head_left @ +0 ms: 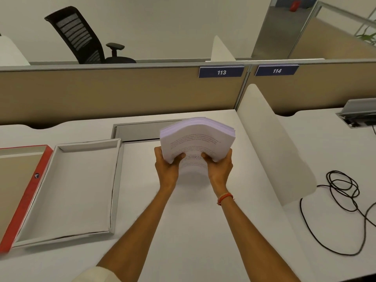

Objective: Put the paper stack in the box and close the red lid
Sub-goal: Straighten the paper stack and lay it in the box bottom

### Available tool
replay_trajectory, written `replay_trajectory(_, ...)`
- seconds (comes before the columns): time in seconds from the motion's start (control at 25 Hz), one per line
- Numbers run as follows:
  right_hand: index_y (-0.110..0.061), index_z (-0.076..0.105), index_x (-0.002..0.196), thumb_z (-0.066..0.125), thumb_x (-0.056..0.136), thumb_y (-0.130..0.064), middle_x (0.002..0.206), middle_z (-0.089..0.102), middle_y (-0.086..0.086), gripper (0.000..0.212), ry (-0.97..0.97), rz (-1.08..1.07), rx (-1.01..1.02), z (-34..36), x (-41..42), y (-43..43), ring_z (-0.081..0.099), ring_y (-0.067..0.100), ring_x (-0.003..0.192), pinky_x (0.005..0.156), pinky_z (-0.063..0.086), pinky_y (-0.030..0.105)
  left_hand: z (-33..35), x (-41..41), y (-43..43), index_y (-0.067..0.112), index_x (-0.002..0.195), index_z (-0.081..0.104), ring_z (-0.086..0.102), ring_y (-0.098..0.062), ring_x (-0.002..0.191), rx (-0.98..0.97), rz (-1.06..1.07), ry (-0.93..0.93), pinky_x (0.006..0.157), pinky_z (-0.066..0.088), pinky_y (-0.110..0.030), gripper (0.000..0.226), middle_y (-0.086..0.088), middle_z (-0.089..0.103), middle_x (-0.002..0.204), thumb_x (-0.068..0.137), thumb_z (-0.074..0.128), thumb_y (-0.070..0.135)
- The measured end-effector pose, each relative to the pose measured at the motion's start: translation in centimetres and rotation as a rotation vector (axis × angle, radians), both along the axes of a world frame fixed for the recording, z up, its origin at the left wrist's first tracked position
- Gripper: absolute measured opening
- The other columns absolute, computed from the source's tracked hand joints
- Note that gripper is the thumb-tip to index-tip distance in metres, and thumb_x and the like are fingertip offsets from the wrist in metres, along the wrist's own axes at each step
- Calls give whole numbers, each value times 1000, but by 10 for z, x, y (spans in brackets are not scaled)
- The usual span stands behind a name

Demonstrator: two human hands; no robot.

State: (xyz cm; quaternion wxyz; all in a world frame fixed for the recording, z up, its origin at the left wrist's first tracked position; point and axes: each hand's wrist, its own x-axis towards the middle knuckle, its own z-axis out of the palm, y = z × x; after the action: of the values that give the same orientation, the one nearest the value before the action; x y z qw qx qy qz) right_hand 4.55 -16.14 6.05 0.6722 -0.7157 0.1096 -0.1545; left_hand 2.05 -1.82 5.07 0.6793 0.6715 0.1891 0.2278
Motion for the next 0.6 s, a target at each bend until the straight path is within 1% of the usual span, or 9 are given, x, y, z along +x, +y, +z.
replay_trajectory(0.08, -34, 48, 106, 86, 69, -6, 103, 63, -2, 60, -27, 2, 37, -6, -5, -1, 63, 2, 94, 68, 55, 7, 0, -4, -1, 57, 101, 44, 65, 9, 96, 5, -12, 2, 69, 56, -10, 60, 35, 61, 96, 75, 82, 19)
replay_trajectory(0.16, -44, 47, 104, 86, 70, -7, 104, 63, -3, 64, -28, 15, 42, -10, -6, -2, 64, 2, 95, 70, 55, 7, -2, -7, -3, 61, 100, 43, 64, 9, 96, 12, -16, 6, 68, 55, -9, 62, 37, 61, 95, 75, 82, 19)
replay_trajectory(0.24, -45, 47, 103, 86, 69, -9, 103, 63, -4, 63, -20, 25, 18, -13, -6, -4, 64, 3, 94, 68, 54, 6, -5, -9, -4, 62, 99, 43, 64, 10, 96, 19, -10, 10, 67, 55, -8, 64, 37, 62, 94, 76, 82, 17)
replay_trajectory(0.4, -28, 46, 107, 88, 67, -12, 96, 60, -13, 60, 15, 56, -23, -20, -3, -6, 62, 5, 90, 66, 54, 5, -10, -10, -4, 51, 100, 43, 63, 10, 93, 48, 16, 16, 65, 54, -6, 58, 25, 60, 97, 75, 82, 16)
replay_trajectory(0.48, -27, 45, 109, 88, 68, -13, 97, 60, -14, 61, 18, 82, -35, -21, -2, -6, 63, 6, 90, 69, 56, 10, -13, -9, -1, 45, 102, 41, 66, 1, 91, 54, 15, 14, 66, 54, -6, 58, 22, 59, 99, 74, 83, 16)
replay_trajectory(0.52, -28, 45, 111, 88, 68, -13, 98, 60, -13, 62, 16, 95, -38, -21, -1, -6, 63, 5, 90, 70, 56, 10, -14, -9, 1, 43, 104, 41, 66, -3, 90, 58, 7, 17, 66, 54, -5, 59, 22, 59, 99, 73, 84, 16)
replay_trajectory(0.6, -31, 43, 115, 88, 67, -16, 102, 59, -15, 68, 9, 120, -28, -21, -1, -6, 62, 6, 93, 70, 53, 7, -16, -8, 4, 33, 111, 41, 64, -4, 90, 72, -4, 27, 68, 53, -4, 65, 24, 58, 100, 68, 88, 19)
